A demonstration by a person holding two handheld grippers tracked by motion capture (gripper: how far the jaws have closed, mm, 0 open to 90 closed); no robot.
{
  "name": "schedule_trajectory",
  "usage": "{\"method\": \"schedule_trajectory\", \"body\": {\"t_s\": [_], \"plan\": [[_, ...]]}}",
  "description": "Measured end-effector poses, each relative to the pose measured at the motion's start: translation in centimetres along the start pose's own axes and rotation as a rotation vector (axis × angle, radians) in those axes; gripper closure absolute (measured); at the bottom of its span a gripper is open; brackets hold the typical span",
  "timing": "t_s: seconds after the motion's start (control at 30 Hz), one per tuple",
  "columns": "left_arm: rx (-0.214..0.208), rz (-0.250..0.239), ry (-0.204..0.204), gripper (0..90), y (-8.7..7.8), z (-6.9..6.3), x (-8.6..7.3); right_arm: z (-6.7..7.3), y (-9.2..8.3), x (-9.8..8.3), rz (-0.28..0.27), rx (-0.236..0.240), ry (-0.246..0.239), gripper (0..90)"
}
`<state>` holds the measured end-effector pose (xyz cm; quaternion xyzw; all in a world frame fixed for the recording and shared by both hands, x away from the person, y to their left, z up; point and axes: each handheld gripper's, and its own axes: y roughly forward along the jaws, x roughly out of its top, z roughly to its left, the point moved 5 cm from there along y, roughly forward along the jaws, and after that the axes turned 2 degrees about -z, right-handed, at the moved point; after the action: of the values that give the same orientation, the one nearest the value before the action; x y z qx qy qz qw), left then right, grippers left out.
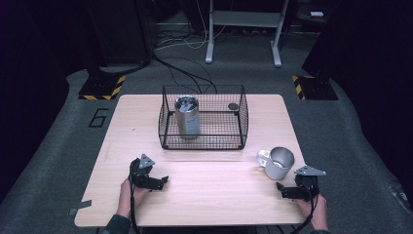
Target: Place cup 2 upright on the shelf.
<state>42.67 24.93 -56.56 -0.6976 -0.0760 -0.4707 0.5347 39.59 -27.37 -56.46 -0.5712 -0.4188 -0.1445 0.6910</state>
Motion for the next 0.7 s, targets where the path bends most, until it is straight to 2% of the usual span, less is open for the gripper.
{"method": "schedule_trajectory", "body": {"t_s": [0.3, 0.47, 0.57, 0.7], "plan": [[-0.001, 0.010, 0.009, 0.1, -0.1, 0.0, 0.0, 0.3, -0.1, -0.1, 0.007, -0.026, 0.029, 0.0], [-0.002, 0.009, 0.009, 0.2, -0.1, 0.0, 0.0, 0.4, -0.2, 0.0, 0.021, -0.033, 0.015, 0.0], [-0.001, 0.008, 0.010, 0.3, -0.1, 0.0, 0.0, 0.5, -0.3, 0.1, 0.028, -0.026, -0.002, 0.0], [-0.003, 0.015, 0.017, 0.3, -0.1, 0.1, -0.1, 0.8, -0.9, 0.4, 0.004, -0.005, 0.004, 0.0]]}}
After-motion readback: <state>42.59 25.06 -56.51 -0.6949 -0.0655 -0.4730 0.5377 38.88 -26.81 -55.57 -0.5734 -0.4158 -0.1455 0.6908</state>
